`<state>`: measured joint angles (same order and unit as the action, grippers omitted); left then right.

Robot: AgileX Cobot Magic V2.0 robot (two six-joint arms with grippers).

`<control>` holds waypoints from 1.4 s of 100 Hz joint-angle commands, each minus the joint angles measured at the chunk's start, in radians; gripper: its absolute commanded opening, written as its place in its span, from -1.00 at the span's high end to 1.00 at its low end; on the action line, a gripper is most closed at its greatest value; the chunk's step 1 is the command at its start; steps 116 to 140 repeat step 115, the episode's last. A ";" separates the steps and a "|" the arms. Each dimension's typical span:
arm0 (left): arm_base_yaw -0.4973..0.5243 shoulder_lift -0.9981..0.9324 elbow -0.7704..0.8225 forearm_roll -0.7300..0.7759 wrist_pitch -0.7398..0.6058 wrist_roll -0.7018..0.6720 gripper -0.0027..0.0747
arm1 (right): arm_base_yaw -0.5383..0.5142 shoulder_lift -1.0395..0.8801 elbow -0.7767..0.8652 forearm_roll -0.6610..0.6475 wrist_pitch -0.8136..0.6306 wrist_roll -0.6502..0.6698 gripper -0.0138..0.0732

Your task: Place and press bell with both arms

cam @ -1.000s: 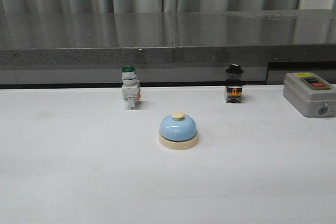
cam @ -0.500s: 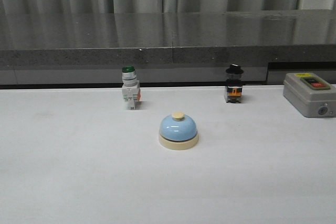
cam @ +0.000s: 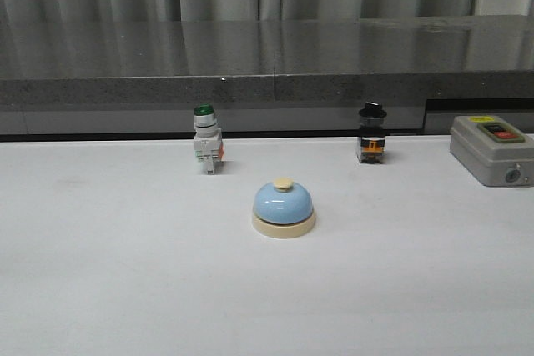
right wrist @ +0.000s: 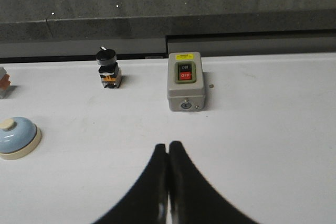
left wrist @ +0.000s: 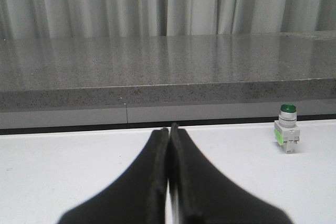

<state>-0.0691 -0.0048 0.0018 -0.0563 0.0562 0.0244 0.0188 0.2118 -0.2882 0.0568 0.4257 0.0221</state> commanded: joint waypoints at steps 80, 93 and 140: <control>0.002 -0.029 0.040 -0.002 -0.084 -0.010 0.98 | -0.005 -0.241 0.300 -0.057 -0.568 0.000 0.82; 0.002 -0.029 0.040 -0.002 -0.084 -0.010 0.98 | -0.005 -0.241 0.300 -0.057 -0.569 0.000 0.82; 0.002 -0.029 0.040 -0.002 -0.084 -0.010 0.98 | -0.005 -0.241 0.300 -0.057 -0.569 0.000 0.82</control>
